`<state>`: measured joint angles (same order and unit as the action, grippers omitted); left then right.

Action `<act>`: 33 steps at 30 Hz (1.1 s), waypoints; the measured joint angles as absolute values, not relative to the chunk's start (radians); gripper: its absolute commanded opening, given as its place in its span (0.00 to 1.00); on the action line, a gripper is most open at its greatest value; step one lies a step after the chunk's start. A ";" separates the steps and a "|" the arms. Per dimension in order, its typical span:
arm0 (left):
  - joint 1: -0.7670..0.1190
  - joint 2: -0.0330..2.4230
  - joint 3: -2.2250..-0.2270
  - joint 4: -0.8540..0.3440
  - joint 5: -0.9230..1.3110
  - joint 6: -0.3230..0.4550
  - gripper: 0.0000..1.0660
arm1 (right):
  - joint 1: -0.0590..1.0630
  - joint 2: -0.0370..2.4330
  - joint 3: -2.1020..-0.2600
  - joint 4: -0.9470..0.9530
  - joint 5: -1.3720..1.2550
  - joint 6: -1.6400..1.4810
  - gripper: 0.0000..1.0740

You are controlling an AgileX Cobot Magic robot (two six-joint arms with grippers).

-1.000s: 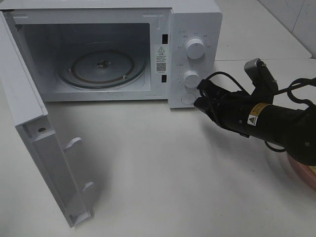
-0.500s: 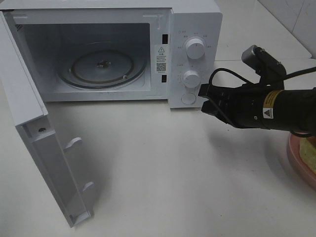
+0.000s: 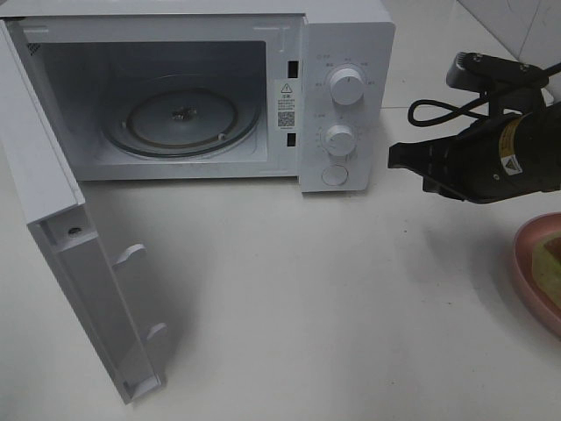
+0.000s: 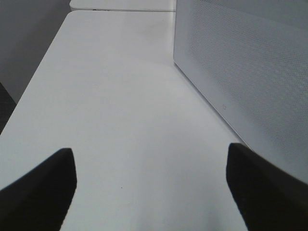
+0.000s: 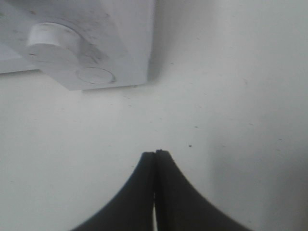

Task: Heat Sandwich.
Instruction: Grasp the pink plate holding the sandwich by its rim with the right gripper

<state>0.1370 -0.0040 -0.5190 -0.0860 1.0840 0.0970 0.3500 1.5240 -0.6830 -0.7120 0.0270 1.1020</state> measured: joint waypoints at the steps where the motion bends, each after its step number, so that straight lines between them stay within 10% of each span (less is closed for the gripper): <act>1: 0.137 -0.004 -0.519 -0.086 1.084 0.097 0.76 | 0.350 1.524 -0.696 -0.690 0.081 1.065 0.00; 18: 0.137 -0.004 -0.519 -0.086 1.084 0.097 0.76 | 0.262 1.524 -1.005 0.135 0.646 0.067 0.00; 28: 0.137 -0.004 -0.519 -0.086 1.084 0.097 0.76 | 0.212 1.524 -1.080 0.150 0.848 -0.042 0.08; 33: 0.137 -0.004 -0.519 -0.086 1.084 0.097 0.76 | 0.212 1.524 -1.088 0.125 0.921 -0.059 0.31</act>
